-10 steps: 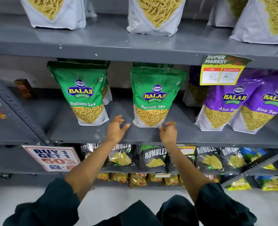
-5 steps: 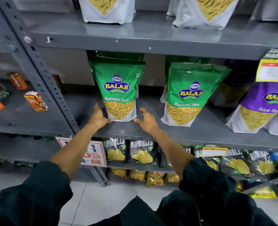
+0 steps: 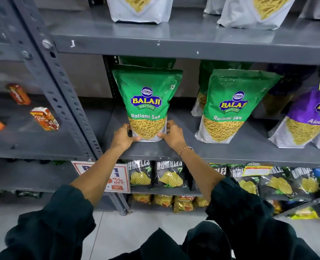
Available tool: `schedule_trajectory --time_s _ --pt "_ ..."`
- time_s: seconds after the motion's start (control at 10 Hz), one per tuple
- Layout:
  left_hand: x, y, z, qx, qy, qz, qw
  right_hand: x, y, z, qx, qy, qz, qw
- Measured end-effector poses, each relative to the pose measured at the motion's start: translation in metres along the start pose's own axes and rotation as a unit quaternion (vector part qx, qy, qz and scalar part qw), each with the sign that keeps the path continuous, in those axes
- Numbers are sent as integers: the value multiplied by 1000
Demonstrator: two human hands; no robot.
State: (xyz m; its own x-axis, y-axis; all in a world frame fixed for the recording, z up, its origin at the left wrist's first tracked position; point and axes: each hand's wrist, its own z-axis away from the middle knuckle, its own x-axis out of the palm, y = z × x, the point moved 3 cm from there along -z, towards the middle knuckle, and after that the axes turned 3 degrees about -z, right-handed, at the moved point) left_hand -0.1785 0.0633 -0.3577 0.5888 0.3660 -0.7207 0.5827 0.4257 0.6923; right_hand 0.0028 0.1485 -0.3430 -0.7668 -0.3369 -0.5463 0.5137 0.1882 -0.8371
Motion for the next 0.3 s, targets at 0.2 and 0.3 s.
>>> schedule_trajectory --time_s 0.2,0.3 --pt "-5 8 11 -12 -78 -29 996 2 -8 17 19 -52 57 997" --pt "-3 8 29 -25 -65 -47 996 -3 2 33 -1 33 129 991"
